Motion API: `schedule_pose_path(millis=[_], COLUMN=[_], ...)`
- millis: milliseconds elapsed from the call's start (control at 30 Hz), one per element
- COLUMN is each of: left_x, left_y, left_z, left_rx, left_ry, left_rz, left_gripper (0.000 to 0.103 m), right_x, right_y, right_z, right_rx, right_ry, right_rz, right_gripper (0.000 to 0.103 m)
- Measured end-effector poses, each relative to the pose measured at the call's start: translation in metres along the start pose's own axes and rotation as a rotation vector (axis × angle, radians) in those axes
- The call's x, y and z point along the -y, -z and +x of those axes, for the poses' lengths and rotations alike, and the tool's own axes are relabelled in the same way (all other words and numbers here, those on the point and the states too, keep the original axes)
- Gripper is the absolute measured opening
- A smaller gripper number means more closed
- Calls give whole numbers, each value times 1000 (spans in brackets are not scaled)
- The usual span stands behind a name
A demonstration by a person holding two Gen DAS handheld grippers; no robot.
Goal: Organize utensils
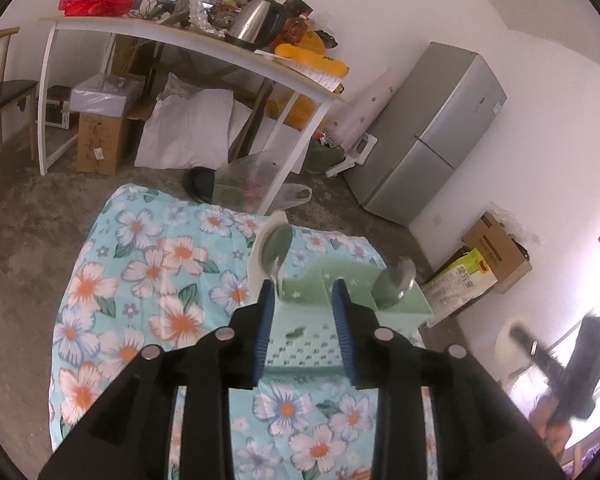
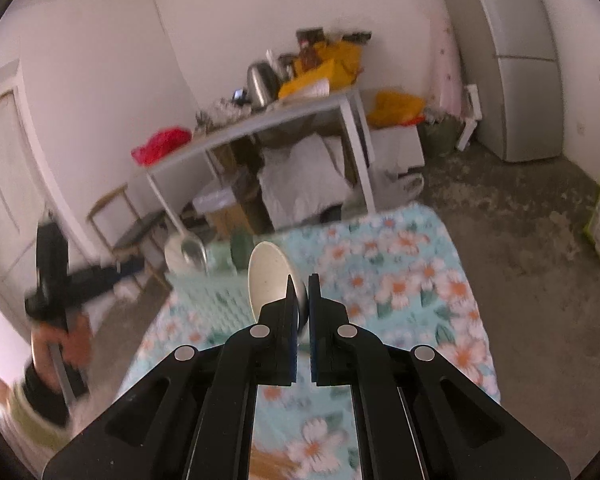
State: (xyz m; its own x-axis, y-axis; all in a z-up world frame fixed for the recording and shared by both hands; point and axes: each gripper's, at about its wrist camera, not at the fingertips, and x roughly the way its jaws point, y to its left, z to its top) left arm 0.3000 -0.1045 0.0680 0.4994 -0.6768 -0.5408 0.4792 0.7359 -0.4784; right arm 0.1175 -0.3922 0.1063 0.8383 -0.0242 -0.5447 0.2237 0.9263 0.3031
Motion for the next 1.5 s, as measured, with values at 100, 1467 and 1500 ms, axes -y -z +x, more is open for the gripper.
schedule_pose_path(millis=[100,1467,1500], left_x=[-1,-31,-32], left_y=[16,129,130], left_z=[-10,-73,-72], left_rx=[-4,0,0], left_ry=[4,-92,-96], left_rz=[9,52,53], left_gripper=[37,57,57], right_x=[-10,-73,-74], right_y=[-18,-45,-41], right_z=[4,90,94], right_rx=[81,511,507], right_ry=[23,310,313], right_rz=[4,-154,-169], right_gripper=[3,4,4])
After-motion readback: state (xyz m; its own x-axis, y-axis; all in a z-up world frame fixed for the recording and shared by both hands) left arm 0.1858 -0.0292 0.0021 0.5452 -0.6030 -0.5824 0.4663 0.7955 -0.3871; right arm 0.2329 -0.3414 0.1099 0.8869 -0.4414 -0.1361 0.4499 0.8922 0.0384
